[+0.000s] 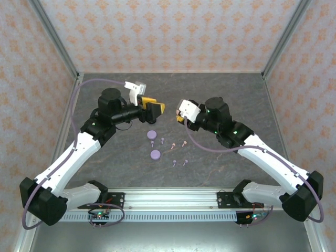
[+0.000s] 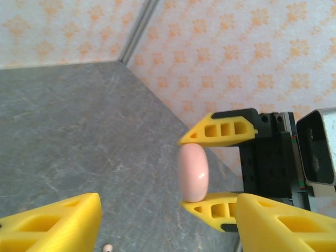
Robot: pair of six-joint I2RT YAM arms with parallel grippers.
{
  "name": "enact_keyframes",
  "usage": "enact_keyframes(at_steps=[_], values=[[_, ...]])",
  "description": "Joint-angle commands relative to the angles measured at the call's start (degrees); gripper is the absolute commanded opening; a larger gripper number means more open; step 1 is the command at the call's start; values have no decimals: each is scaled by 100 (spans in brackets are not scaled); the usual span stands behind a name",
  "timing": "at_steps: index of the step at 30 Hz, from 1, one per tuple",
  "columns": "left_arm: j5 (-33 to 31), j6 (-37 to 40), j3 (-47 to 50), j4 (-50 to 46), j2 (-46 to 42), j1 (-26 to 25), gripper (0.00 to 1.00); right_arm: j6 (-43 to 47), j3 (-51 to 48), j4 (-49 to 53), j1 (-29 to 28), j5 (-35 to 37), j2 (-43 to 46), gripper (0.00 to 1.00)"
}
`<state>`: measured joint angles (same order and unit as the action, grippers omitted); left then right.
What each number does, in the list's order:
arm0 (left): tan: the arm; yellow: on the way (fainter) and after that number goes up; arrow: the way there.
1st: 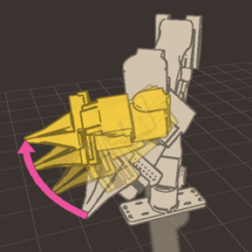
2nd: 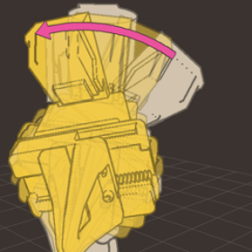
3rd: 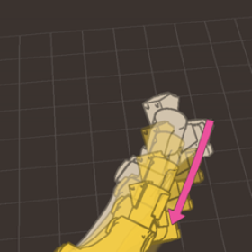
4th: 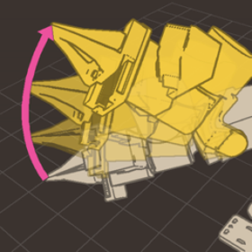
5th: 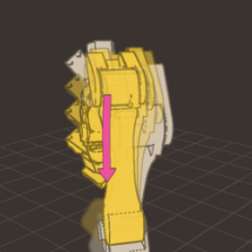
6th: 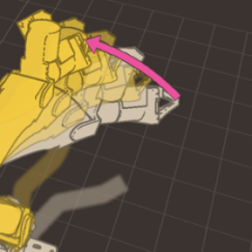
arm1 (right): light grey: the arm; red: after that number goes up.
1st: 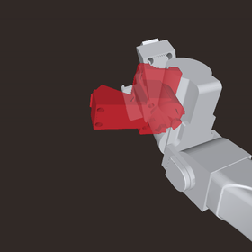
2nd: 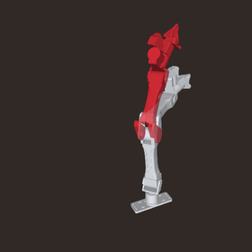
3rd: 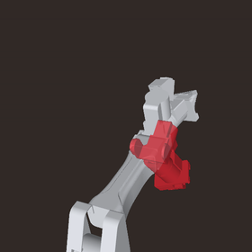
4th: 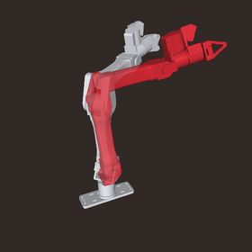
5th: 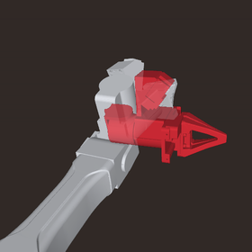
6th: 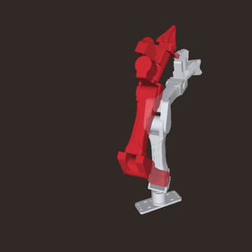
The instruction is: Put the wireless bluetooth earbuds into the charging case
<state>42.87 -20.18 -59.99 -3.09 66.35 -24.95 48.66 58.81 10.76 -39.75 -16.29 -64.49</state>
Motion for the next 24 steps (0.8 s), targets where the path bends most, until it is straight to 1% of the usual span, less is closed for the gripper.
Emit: enact_keyframes(at_steps=[1, 4, 7, 14, 20, 24], values=[[302, -135, -210, 277, 177, -203, 67, 397, 69, -393, -51, 48, 112, 48], [414, -212, -259, 438, 379, -394, 65, 433, 70, -376, -68, 53, 103, 47], [406, -282, -299, 540, 538, -506, 62, 433, 62, -371, -75, 48, 103, 47], [406, -385, -338, 781, 852, -650, 49, 398, 61, -343, -80, -23, 103, 48], [398, -441, -297, 935, 981, -707, 41, 339, 70, -347, -86, -93, 94, 48], [397, -433, -269, 977, 1046, -738, 32, 279, 94, -334, -86, -103, 70, 48]])
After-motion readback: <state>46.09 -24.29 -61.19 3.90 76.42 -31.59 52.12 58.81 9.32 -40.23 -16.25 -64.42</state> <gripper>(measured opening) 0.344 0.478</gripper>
